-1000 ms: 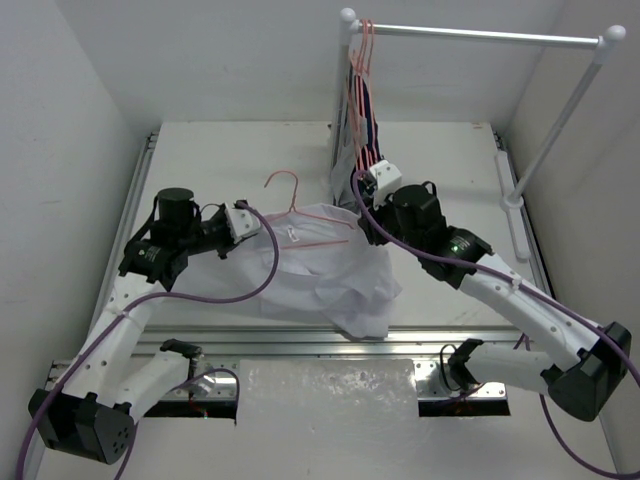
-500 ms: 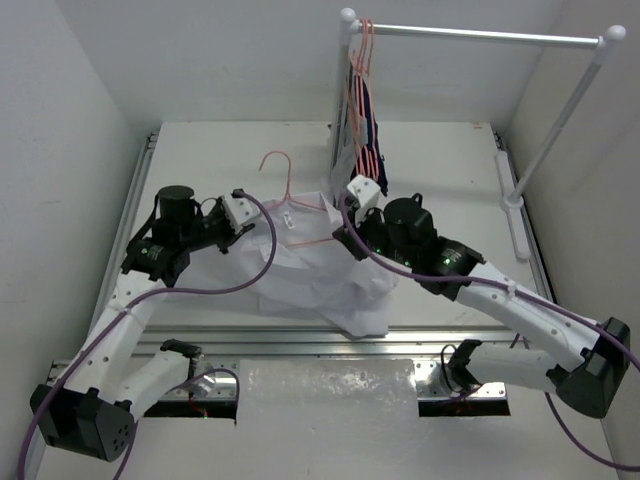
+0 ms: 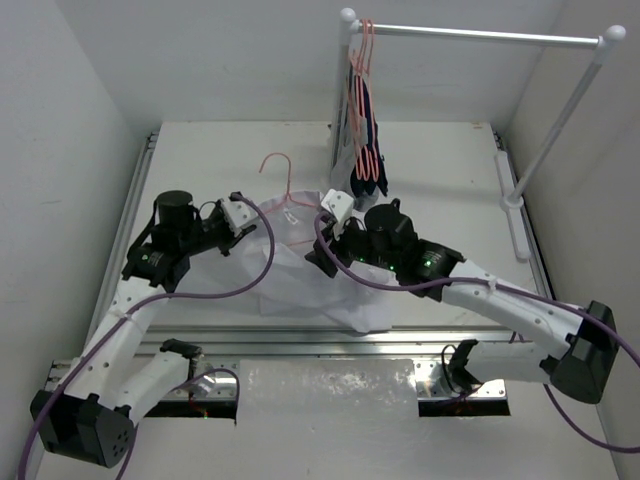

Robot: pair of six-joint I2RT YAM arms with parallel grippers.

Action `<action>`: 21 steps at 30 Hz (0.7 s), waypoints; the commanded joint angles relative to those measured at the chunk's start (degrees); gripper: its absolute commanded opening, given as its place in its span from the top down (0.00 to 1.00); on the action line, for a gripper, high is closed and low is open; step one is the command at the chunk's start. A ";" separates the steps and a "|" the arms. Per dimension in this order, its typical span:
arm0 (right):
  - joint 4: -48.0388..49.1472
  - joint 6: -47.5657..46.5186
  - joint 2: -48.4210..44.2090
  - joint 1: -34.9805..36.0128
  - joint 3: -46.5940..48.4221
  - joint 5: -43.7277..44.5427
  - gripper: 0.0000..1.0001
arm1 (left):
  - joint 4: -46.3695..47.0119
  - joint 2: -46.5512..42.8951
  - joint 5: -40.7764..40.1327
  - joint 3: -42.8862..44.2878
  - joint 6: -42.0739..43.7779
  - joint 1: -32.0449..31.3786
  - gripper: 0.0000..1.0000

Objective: Place the shirt on the hanger

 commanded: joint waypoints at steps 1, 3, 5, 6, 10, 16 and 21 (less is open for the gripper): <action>2.27 -5.25 -5.96 0.59 0.19 -3.59 0.30 | 1.99 -3.01 4.56 0.79 2.65 -0.46 1.00; 1.82 -10.08 -11.58 0.59 -1.13 -6.30 0.16 | 1.71 -3.01 4.91 0.71 3.45 -0.46 1.00; -0.45 -13.93 -14.84 0.59 -0.96 -8.77 0.09 | 1.80 -2.92 5.44 1.06 3.36 -0.46 1.00; -1.43 -14.57 -17.03 0.59 -0.44 -8.95 0.09 | 1.71 -2.92 5.79 1.67 3.36 -0.46 1.00; -3.89 -14.75 -20.03 0.51 2.29 1.21 0.26 | -1.62 -3.45 10.18 4.12 5.99 -0.46 1.00; -12.41 -22.65 -21.08 0.07 5.28 11.00 0.37 | -5.84 -3.63 15.98 8.00 9.24 -0.46 1.00; -20.06 -24.94 -20.31 -0.11 7.13 8.35 0.22 | -8.30 -3.80 19.24 9.58 11.53 -0.46 1.00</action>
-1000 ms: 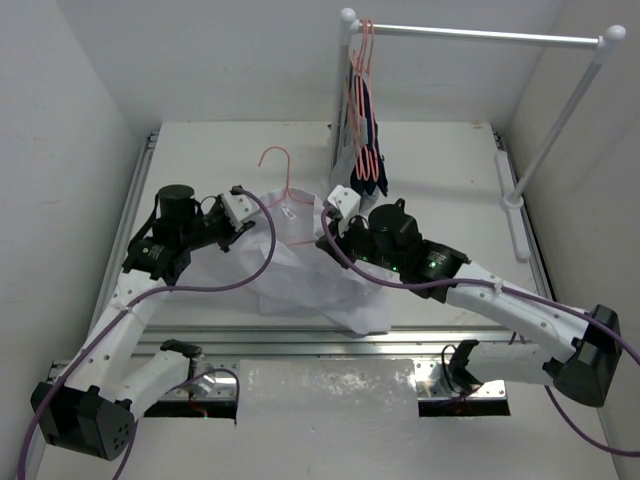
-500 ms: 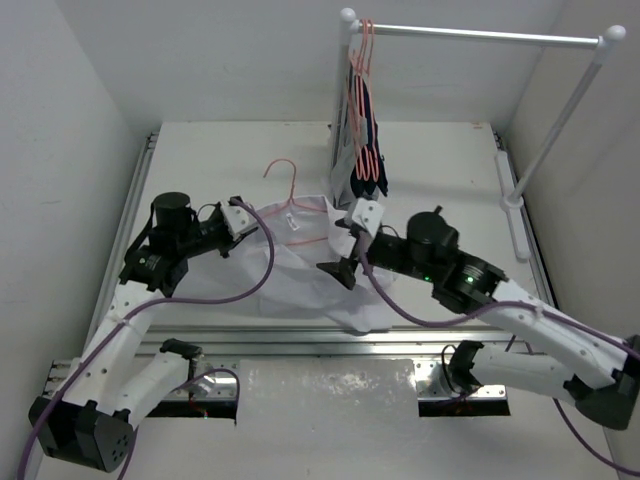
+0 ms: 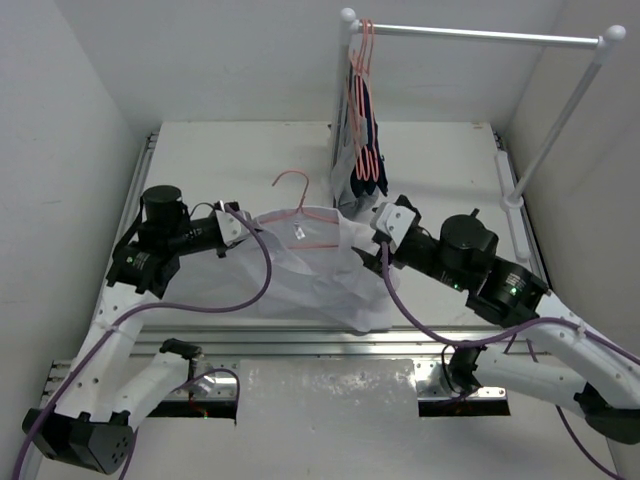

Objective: Place the shirt on the hanger

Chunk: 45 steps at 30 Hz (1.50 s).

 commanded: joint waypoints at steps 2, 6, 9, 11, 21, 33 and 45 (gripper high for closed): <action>-7.49 -4.51 3.46 -1.29 3.70 -0.05 0.15 | -2.09 -1.46 6.85 3.13 3.54 -0.46 1.00; -10.50 -3.99 8.21 -8.03 6.42 -10.58 0.11 | -4.36 -2.17 7.30 4.19 5.03 -0.46 1.00; -7.87 -3.37 10.58 -12.45 5.90 -19.73 0.13 | -5.34 -2.34 7.91 4.89 5.74 -0.46 1.00; -8.04 -4.34 12.25 -12.81 5.81 -23.60 0.15 | -5.08 -2.26 8.17 5.16 5.39 -0.46 1.00; 6.98 1.10 16.83 -12.72 3.26 -40.22 0.59 | -2.88 -0.32 11.42 5.07 4.16 -0.46 1.00; 10.94 8.83 16.75 -12.72 0.73 -41.47 0.83 | 2.04 2.23 16.70 4.45 1.26 -0.46 1.00; 14.54 19.47 20.45 -11.49 -0.60 -36.20 1.00 | 4.07 3.02 16.09 2.52 2.48 -0.46 1.00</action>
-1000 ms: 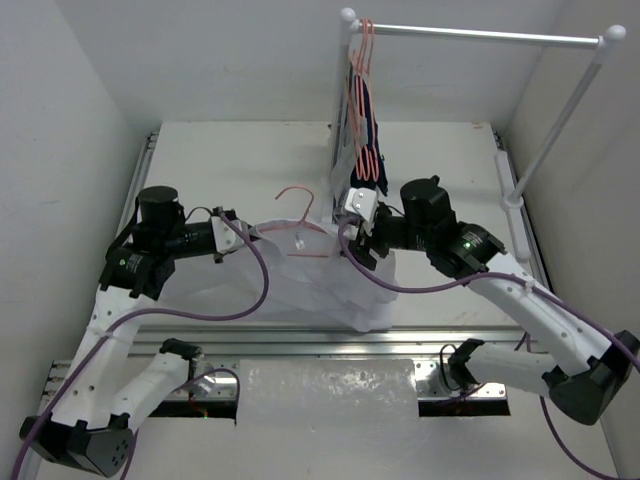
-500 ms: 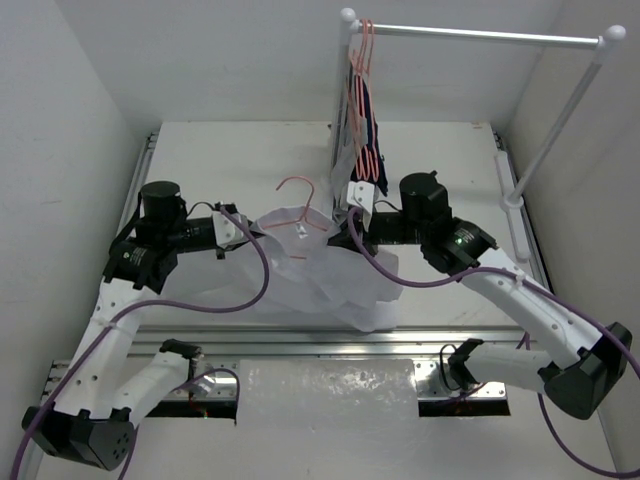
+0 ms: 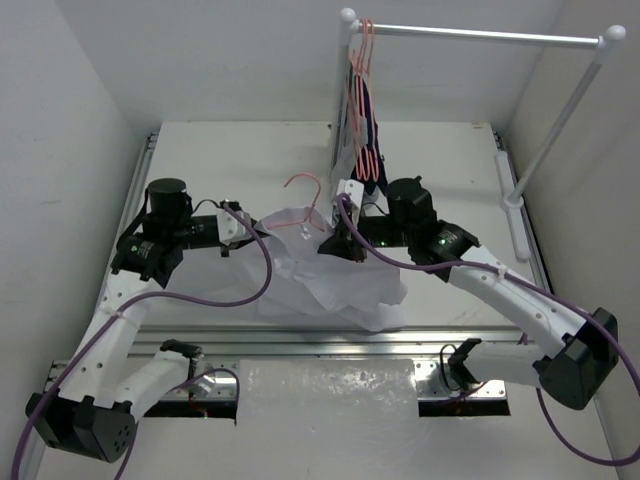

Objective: Place the shirt on the hanger

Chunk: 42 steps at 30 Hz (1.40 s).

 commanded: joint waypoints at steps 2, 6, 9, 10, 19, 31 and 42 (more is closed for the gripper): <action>4.78 4.94 -2.14 0.73 -1.20 4.68 1.00 | 5.18 -0.41 1.99 -0.30 0.08 -0.59 1.00; -0.83 6.96 -4.08 0.73 -1.82 6.71 1.00 | 5.18 0.90 -1.27 -3.46 2.27 -0.59 0.74; -4.79 7.14 -5.83 0.73 -3.13 9.26 1.00 | 5.09 1.96 -2.59 -6.01 4.47 -0.59 0.30; -5.41 7.32 -6.45 0.73 -3.83 10.31 1.00 | 5.18 2.22 -2.86 -6.28 4.82 -0.68 0.14; -19.11 9.52 -13.66 0.55 -9.55 23.41 1.00 | 10.53 0.73 -7.78 -6.81 -0.35 -0.59 0.01; -41.62 12.59 -18.57 -4.81 -6.03 37.11 1.00 | 19.24 3.98 -9.81 -6.02 -7.83 -0.59 0.01; -47.80 14.80 -23.94 -5.42 -1.29 67.95 1.00 | 16.00 3.11 -8.66 -3.64 -6.08 -0.59 0.00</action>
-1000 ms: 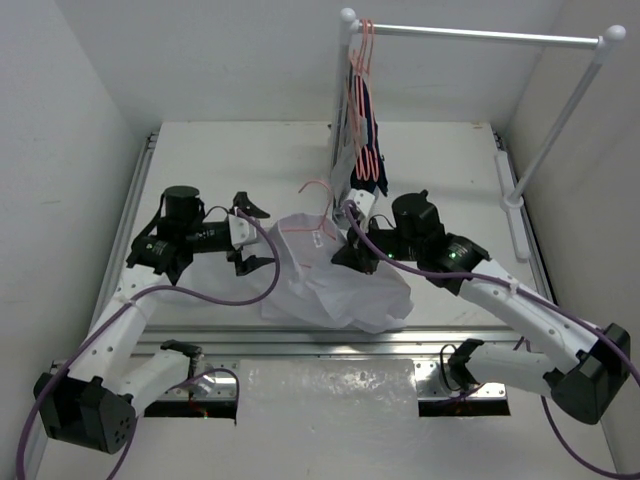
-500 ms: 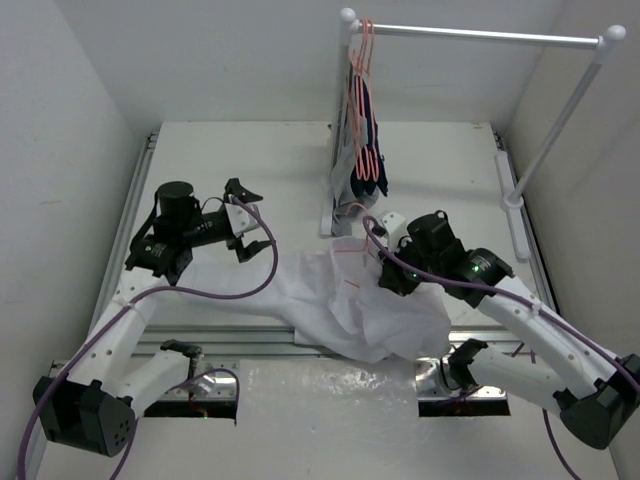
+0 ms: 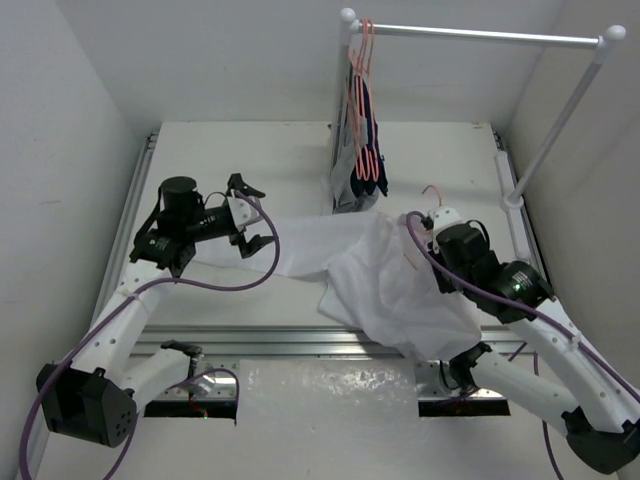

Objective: Place the shirt on the hanger

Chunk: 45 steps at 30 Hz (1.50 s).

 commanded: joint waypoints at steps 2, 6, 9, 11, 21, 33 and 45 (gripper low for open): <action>2.03 -1.29 -0.30 -2.56 4.00 14.62 1.00 | -1.06 -3.08 1.46 2.56 0.95 -0.46 0.01; 2.30 -6.47 4.17 -8.97 10.13 9.92 1.00 | -2.56 -3.79 0.93 2.65 2.18 -0.46 0.01; 4.93 -7.98 9.36 -13.11 12.61 7.43 1.00 | -2.56 -3.79 0.75 2.65 2.18 -0.46 0.01; 8.88 -8.16 13.12 -18.70 15.23 1.56 1.00 | -1.86 -3.62 1.10 2.74 1.66 -0.46 0.00; 18.56 -9.30 24.83 -37.28 33.60 -9.36 1.00 | -3.61 -3.44 -0.12 4.58 2.62 -0.46 0.00; 18.56 -12.99 32.04 -38.25 52.69 -6.46 1.00 | -2.47 -2.74 -0.04 4.41 2.00 -0.46 0.00; 26.64 -16.60 37.49 -39.13 55.42 -7.68 1.00 | -1.50 -3.53 -0.56 2.30 1.74 -0.46 0.00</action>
